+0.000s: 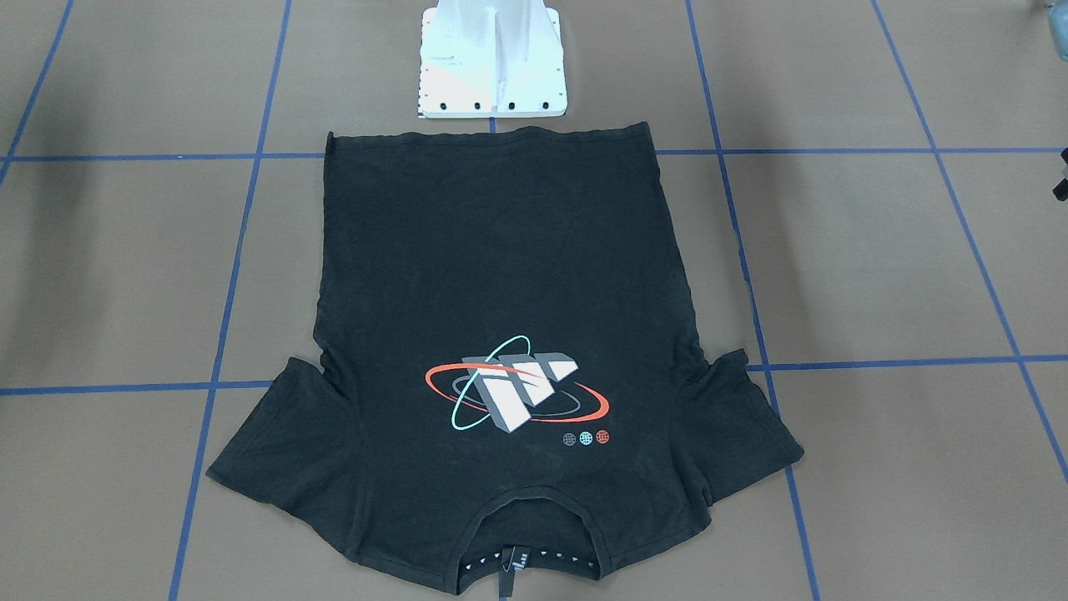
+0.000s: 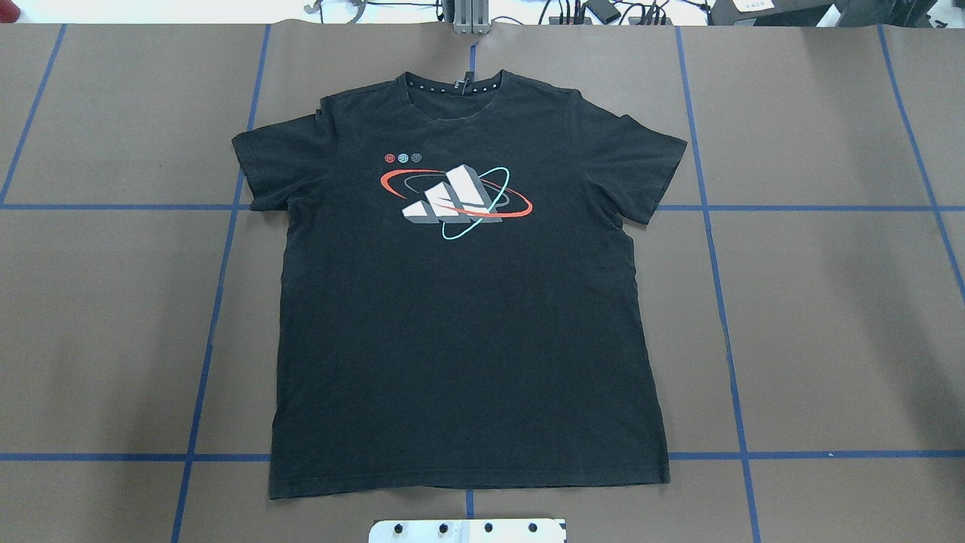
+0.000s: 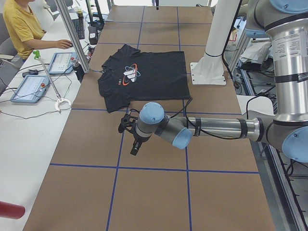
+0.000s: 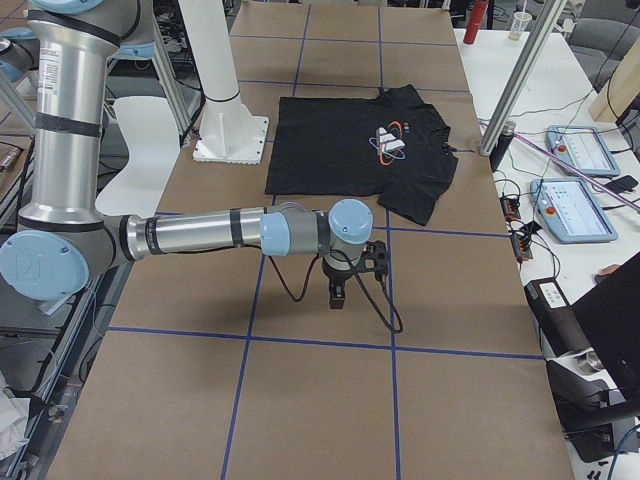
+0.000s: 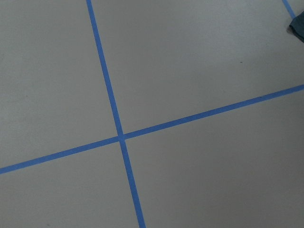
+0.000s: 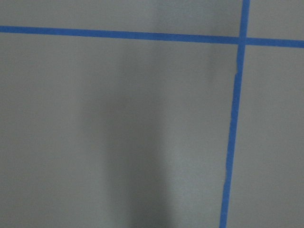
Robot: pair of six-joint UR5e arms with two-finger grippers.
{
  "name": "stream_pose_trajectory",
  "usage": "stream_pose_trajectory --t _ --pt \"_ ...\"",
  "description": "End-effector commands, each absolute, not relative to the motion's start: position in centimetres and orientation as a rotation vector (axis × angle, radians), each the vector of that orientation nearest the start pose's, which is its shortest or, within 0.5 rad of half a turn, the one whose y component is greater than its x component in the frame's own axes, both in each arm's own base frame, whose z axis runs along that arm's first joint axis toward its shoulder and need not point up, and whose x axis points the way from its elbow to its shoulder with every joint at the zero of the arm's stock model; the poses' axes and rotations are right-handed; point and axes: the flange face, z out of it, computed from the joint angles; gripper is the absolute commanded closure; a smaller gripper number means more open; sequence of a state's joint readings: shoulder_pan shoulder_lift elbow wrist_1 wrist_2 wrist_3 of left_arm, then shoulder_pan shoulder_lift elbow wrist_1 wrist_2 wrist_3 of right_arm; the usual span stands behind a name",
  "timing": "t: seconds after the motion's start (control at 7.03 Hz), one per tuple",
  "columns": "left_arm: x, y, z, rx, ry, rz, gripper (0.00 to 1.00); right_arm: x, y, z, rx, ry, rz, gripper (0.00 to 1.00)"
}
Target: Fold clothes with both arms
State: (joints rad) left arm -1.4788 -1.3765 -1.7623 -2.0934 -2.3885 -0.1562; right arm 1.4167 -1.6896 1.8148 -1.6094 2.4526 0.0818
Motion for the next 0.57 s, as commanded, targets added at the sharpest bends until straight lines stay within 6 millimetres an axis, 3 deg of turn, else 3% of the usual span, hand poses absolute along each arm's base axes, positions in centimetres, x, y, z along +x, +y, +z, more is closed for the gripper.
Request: stream_pose_trajectory --t 0.0,0.14,0.28,0.43 --pt "-1.6 -43.3 58.5 0.38 0.9 0.172 0.0 -5.9 -53.4 58.4 0.054 -0.94 -0.191 0.0" --pt "-1.6 -43.3 58.4 0.385 0.901 0.173 0.0 -9.3 -58.6 56.4 0.057 -0.96 -0.131 0.0" --pt "-1.6 -43.3 58.1 0.413 0.901 0.185 0.0 -13.9 -61.6 52.9 0.04 -0.965 -0.049 0.0" --pt "-1.6 -43.3 58.0 0.424 0.902 0.189 0.0 -17.3 -64.3 49.5 0.047 -0.958 0.005 0.01"
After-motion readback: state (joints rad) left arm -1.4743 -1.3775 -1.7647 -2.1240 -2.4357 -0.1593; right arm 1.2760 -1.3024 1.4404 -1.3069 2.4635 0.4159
